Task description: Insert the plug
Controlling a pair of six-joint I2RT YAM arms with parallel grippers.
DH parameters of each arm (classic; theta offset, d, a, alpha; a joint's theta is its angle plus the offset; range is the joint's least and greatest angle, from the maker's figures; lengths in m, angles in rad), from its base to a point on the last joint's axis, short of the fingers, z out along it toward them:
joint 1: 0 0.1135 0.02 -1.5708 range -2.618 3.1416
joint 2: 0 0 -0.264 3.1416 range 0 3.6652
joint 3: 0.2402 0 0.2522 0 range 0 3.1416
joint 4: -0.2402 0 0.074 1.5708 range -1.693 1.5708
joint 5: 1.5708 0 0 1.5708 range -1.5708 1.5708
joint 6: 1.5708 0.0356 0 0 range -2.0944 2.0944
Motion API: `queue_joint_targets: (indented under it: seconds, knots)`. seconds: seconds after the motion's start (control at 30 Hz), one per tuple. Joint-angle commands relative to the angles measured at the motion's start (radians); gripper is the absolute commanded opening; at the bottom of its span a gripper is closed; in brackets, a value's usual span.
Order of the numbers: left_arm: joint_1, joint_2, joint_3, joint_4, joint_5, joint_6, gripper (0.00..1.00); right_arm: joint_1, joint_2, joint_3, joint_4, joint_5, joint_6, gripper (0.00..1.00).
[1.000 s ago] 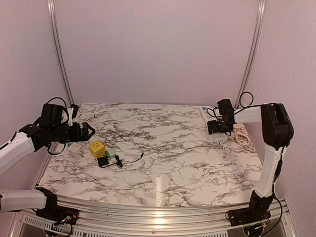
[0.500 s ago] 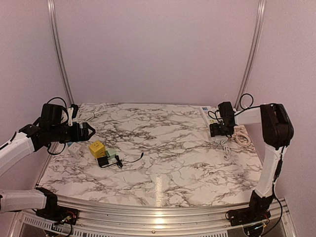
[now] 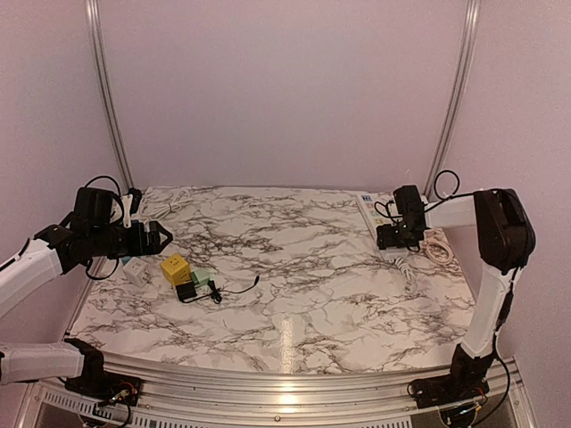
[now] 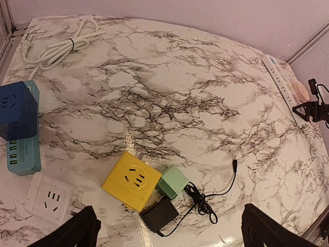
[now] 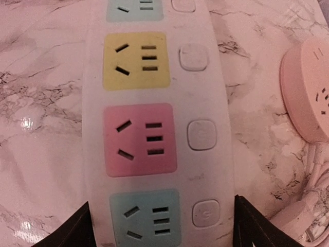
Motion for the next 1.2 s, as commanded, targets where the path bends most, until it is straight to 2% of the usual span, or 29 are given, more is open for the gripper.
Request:
queue_joint_targets:
  seconds: [0.0,0.43,0.9,1.1,1.17]
  knots:
    - [0.006,-0.010,-0.014,0.019,0.010,0.000,0.99,0.092,-0.036,-0.018,-0.028,-0.006,0.027,0.64]
    - [0.008,-0.003,-0.014,0.022,0.014,-0.002,0.99,0.338,-0.069,-0.092,0.001,0.009,0.105,0.64]
    - [0.008,-0.004,-0.016,0.025,0.015,-0.004,0.99,0.512,-0.163,-0.183,0.033,0.033,0.225,0.67]
    - [0.008,-0.003,-0.017,0.026,0.014,-0.005,0.99,0.597,-0.171,-0.177,0.022,0.024,0.250,0.73]
    - [0.008,0.006,-0.012,0.021,0.022,-0.002,0.99,0.622,-0.182,-0.183,0.034,0.016,0.261,0.88]
